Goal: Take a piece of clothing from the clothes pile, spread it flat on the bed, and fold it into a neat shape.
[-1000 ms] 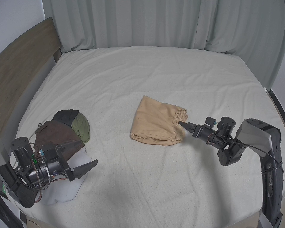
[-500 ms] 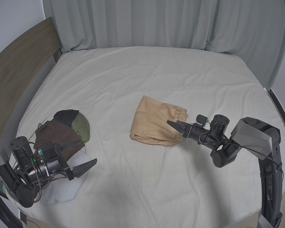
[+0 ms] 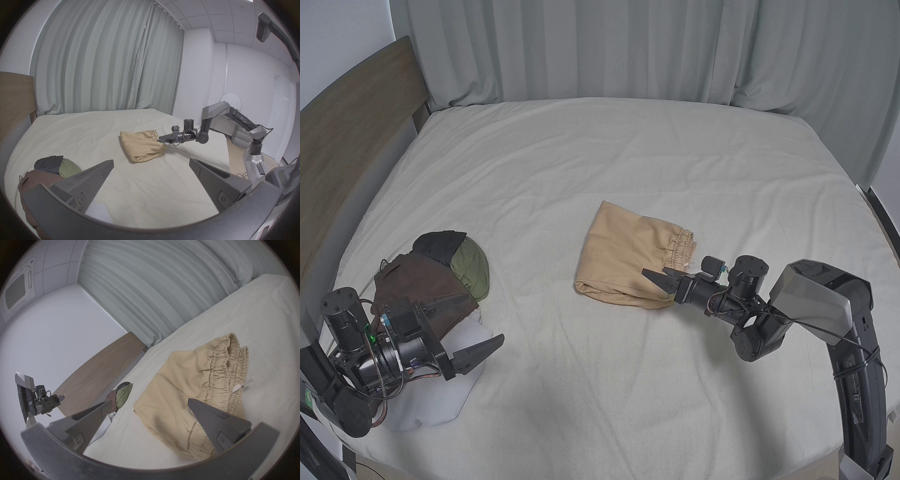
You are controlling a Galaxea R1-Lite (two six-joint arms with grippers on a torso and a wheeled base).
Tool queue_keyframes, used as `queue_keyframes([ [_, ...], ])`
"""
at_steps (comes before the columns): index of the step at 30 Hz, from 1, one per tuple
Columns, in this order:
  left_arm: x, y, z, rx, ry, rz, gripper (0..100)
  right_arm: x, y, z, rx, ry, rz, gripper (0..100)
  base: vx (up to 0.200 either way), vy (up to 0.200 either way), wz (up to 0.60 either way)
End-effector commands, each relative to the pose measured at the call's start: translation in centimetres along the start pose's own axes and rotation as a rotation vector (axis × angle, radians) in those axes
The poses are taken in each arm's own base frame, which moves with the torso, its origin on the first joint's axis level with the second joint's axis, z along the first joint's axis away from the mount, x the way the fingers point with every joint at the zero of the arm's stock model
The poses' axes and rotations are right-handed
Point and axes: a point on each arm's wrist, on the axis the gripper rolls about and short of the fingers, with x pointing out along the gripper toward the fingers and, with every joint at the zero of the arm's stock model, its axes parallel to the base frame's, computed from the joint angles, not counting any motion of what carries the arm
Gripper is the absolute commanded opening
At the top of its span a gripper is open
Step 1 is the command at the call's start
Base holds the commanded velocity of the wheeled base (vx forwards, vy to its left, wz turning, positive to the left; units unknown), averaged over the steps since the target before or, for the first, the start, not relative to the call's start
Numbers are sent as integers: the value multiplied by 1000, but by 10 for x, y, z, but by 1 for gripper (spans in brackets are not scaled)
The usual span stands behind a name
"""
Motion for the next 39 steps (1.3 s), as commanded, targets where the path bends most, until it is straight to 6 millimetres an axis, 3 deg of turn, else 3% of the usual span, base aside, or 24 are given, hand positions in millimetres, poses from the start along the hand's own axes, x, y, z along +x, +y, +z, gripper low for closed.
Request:
queue_keyframes([
  [1, 0, 0, -2, -5, 6, 0, 100, 1, -7, -11, 12, 14, -12, 100, 0, 0, 0],
  [12, 0, -2, -2, -4, 7, -4, 100, 2, -4, -8, 5, 2, -13, 100, 0, 0, 0],
  [17, -2, -5, -2, -4, 13, -12, 100, -1, 16, 17, -26, -47, 2, 100, 0, 0, 0],
  [25, -9, -19, 3, 11, 2, -44, 100, -24, 53, 44, -67, -110, 31, 100, 0, 0, 0],
  [35, -25, -59, 24, 55, -78, -172, 100, -93, 105, 89, -379, -159, -14, 100, 0, 0, 0],
  [39, -35, -67, 35, 69, -126, -184, 100, -128, 137, 101, -467, -177, -17, 100, 0, 0, 0],
])
